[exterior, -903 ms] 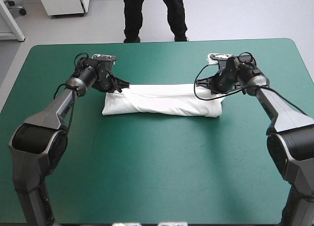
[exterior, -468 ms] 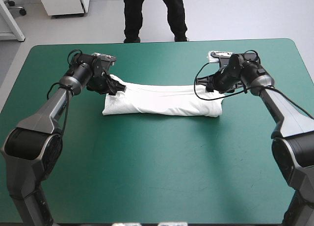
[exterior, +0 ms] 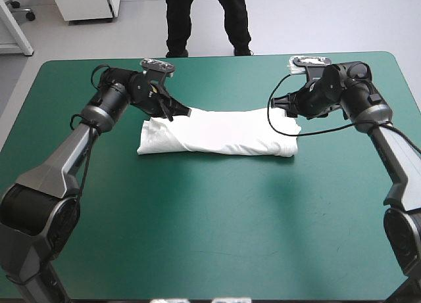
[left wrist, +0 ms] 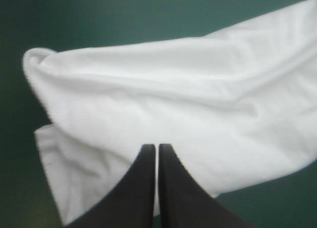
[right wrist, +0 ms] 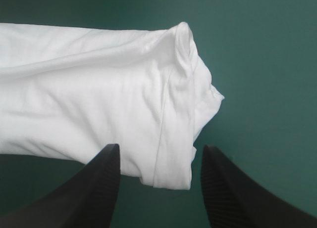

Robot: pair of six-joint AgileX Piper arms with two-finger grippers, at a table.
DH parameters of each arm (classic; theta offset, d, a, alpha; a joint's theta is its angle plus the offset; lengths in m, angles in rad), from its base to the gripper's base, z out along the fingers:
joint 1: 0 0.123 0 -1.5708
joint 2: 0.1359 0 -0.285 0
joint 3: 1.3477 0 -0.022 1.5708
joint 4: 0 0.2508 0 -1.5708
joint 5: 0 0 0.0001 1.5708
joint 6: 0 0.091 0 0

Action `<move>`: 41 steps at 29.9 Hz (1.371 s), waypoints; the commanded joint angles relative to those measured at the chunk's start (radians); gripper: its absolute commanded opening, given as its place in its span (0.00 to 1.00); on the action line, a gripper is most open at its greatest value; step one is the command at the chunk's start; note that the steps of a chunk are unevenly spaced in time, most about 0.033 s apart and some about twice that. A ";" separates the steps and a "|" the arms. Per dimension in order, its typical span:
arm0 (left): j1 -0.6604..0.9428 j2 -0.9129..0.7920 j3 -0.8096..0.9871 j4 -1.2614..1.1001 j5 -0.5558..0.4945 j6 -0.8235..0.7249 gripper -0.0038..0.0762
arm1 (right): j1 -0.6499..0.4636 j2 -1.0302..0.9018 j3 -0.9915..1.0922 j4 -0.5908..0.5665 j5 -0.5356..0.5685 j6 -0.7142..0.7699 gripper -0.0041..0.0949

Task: Fold the cloth

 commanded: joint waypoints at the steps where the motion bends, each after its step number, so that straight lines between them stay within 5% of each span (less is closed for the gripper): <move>1: -0.062 -0.043 -0.029 -0.028 -0.094 0.004 0.04 | -0.007 -0.054 -0.032 -0.005 -0.021 -0.003 0.53; 18: -0.188 0.151 -0.029 -0.110 -0.211 0.008 0.04 | -0.017 -0.054 -0.032 0.022 0.017 -0.003 0.53; 26: -0.188 0.227 -0.029 -0.117 -0.221 0.010 0.04 | -0.105 -0.054 -0.032 0.154 0.015 -0.058 0.53; 32: -0.188 0.235 -0.029 -0.117 -0.216 0.010 0.04 | -0.167 0.006 -0.032 0.339 0.019 -0.241 0.60; 41: -0.188 0.235 -0.029 -0.117 -0.158 0.033 0.04 | -0.167 0.177 -0.032 0.367 0.072 -0.242 0.68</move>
